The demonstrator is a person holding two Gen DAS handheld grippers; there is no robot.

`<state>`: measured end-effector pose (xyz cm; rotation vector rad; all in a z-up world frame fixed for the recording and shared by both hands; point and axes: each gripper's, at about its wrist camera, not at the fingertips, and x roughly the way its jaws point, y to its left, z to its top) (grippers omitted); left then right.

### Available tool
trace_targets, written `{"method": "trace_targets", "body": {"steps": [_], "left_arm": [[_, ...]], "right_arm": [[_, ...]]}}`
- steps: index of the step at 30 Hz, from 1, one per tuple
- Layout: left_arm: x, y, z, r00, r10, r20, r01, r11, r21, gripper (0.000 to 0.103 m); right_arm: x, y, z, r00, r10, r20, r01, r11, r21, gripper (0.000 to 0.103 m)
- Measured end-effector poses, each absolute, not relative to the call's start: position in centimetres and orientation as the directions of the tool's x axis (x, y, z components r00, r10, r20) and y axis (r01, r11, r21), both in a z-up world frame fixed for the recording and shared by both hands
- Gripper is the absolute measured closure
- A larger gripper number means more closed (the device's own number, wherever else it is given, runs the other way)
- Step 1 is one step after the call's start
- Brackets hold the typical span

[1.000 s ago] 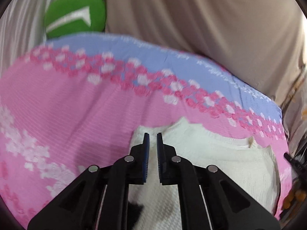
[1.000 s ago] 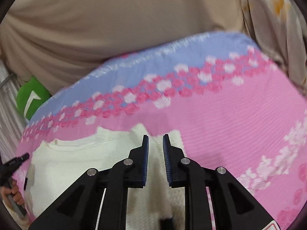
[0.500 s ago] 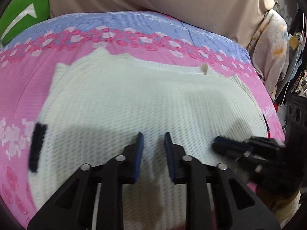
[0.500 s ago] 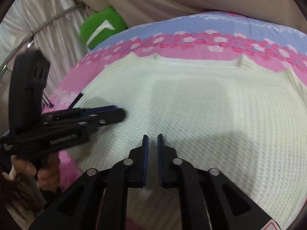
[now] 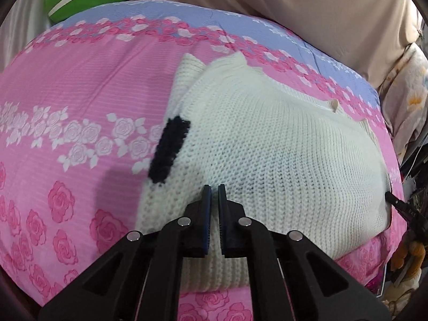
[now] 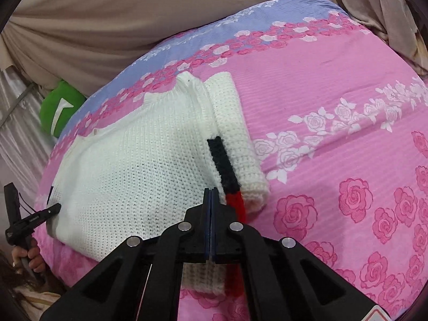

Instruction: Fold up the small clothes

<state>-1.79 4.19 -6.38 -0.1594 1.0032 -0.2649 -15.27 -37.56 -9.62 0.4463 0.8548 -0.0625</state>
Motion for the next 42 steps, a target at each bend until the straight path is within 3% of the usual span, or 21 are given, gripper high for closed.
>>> {"method": "trace_targets", "body": {"steps": [5, 6, 7, 8, 9, 11, 12, 14, 17, 19, 21, 22, 23, 28, 33, 36, 38, 39, 42], "left_arm": [[-1.5, 5.8, -4.5, 0.547, -0.281, -0.789, 0.095, 0.957, -0.274, 0.098], [-1.0, 6.1, -3.7, 0.575, -0.268, -0.773, 0.086, 0.959, -0.269, 0.097], [-0.4, 6.2, -3.1, 0.593, -0.259, -0.762, 0.085, 0.961, -0.261, 0.092], [0.3, 6.3, -2.6, 0.608, -0.254, -0.753, 0.084, 0.963, -0.257, 0.083], [1.4, 6.0, -1.9, 0.625, -0.260, -0.736, 0.090, 0.961, -0.263, 0.077], [3.2, 5.4, -1.3, 0.641, -0.290, -0.711, 0.107, 0.951, -0.291, 0.052], [4.5, 4.9, -1.0, 0.647, -0.311, -0.696, 0.121, 0.943, -0.309, 0.046], [7.1, 3.7, -0.9, 0.653, -0.329, -0.682, 0.128, 0.936, -0.329, 0.037], [10.5, 2.6, -2.0, 0.626, -0.353, -0.696, 0.138, 0.928, -0.346, 0.034], [12.1, 2.3, -3.4, 0.595, -0.370, -0.713, 0.125, 0.920, -0.372, 0.034], [13.2, 2.4, -4.6, 0.573, -0.386, -0.722, 0.108, 0.910, -0.401, 0.043], [13.3, 2.2, -4.9, 0.566, -0.390, -0.726, 0.110, 0.909, -0.402, 0.063], [13.4, 2.1, -5.1, 0.556, -0.398, -0.729, 0.122, 0.907, -0.403, 0.096], [12.4, 2.4, -3.9, 0.627, -0.334, -0.704, 0.114, 0.933, -0.341, 0.099], [14.2, 3.3, -6.8, 0.581, -0.316, -0.750, 0.052, 0.934, -0.353, 0.099], [13.5, 3.1, -5.8, 0.595, -0.290, -0.749, 0.057, 0.945, -0.321, 0.095], [12.2, 3.8, -4.4, 0.623, -0.283, -0.729, 0.042, 0.943, -0.331, 0.095], [11.0, 4.0, -3.1, 0.653, -0.269, -0.708, 0.043, 0.946, -0.320, 0.096], [6.9, 2.3, 0.8, 0.699, -0.305, -0.647, 0.159, 0.948, -0.275, 0.095]], "right_arm": [[-14.6, -37.7, -7.7, 0.690, 0.063, -0.721, 0.256, 0.910, 0.326, 0.103], [-14.5, -38.0, -7.0, 0.706, 0.034, -0.707, 0.273, 0.909, 0.315, 0.096], [-14.3, -38.4, -6.4, 0.718, -0.002, -0.696, 0.293, 0.908, 0.300, 0.082], [-13.8, -38.8, -5.9, 0.729, -0.017, -0.684, 0.299, 0.907, 0.296, 0.077], [-13.2, -39.1, -5.6, 0.737, -0.017, -0.675, 0.298, 0.905, 0.303, 0.076], [-11.3, -39.7, -5.3, 0.749, 0.003, -0.663, 0.285, 0.901, 0.326, 0.074], [-10.5, -39.5, -5.2, 0.751, 0.008, -0.660, 0.279, 0.903, 0.328, 0.072], [-8.2, -39.3, -5.2, 0.751, 0.015, -0.660, 0.270, 0.905, 0.328, 0.057], [-5.3, -38.7, -5.9, 0.739, 0.075, -0.670, 0.240, 0.900, 0.365, 0.052], [-3.1, -38.1, -6.8, 0.716, 0.104, -0.690, 0.226, 0.901, 0.369, 0.052], [-1.6, -37.4, -7.6, 0.686, 0.104, -0.720, 0.224, 0.911, 0.345, 0.051], [-1.3, -37.1, -7.7, 0.681, 0.099, -0.726, 0.218, 0.919, 0.329, 0.063], [-1.0, -36.8, -7.6, 0.678, 0.103, -0.727, 0.205, 0.924, 0.322, 0.095], [-3.4, -37.4, -3.2, 0.802, 0.086, -0.592, 0.163, 0.921, 0.354, 0.096], [-0.6, -38.9, -8.5, 0.669, 0.110, -0.735, 0.229, 0.910, 0.345, 0.097], [-2.0, -38.6, -6.0, 0.707, 0.058, -0.705, 0.249, 0.912, 0.325, 0.094], [-3.9, -37.7, -3.6, 0.754, 0.000, -0.657, 0.257, 0.920, 0.295, 0.084], [-4.6, -37.0, -2.7, 0.769, 0.003, -0.640, 0.233, 0.930, 0.284, 0.084], [-5.5, -31.6, -1.2, 0.766, 0.174, -0.619, 0.025, 0.954, 0.299, 0.084]]}}
